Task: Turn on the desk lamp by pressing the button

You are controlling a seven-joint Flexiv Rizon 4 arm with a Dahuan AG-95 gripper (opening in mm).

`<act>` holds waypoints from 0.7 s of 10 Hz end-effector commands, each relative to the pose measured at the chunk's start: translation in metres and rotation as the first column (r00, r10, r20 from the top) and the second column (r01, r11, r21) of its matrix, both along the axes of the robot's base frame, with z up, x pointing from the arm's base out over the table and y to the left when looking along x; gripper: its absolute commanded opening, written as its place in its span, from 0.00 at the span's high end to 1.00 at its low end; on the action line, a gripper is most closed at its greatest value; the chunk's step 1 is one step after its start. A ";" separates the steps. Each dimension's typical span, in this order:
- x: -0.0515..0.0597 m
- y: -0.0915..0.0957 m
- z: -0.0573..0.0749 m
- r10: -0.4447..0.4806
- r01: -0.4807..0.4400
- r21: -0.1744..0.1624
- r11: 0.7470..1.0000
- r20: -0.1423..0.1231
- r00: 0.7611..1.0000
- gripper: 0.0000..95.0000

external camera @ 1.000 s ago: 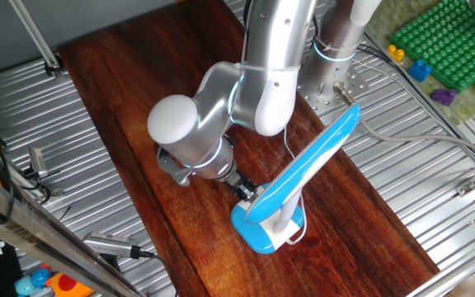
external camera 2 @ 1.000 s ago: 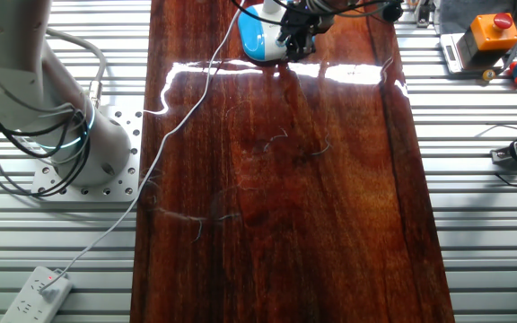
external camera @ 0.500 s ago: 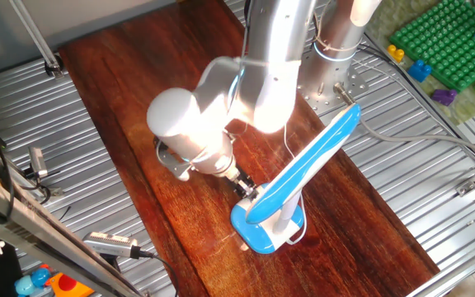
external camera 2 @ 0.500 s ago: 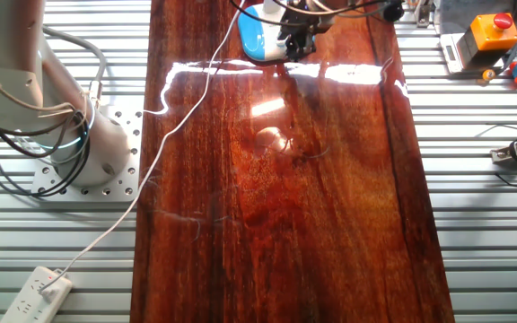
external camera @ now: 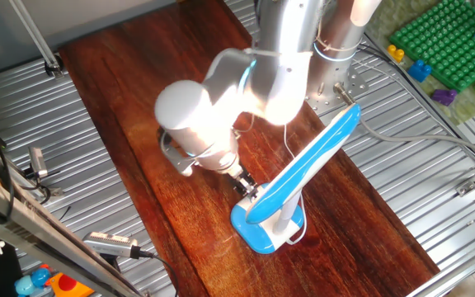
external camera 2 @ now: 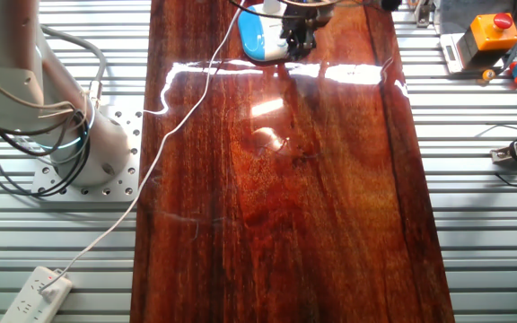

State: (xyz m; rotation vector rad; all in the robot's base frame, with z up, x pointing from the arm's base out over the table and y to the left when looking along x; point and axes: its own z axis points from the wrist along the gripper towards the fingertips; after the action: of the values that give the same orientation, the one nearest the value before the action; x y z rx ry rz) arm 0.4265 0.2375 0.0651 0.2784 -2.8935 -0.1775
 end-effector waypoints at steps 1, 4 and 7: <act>0.015 -0.007 0.016 0.017 -0.015 -0.053 0.998 0.033 0.999 1.00; 0.032 -0.023 0.021 0.053 -0.049 -0.067 0.997 0.058 0.997 1.00; 0.058 -0.051 0.017 0.094 -0.092 -0.057 0.994 0.048 0.994 1.00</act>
State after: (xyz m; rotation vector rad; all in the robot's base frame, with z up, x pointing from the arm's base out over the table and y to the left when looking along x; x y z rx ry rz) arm 0.4825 0.1852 0.0829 0.4131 -2.9247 -0.0780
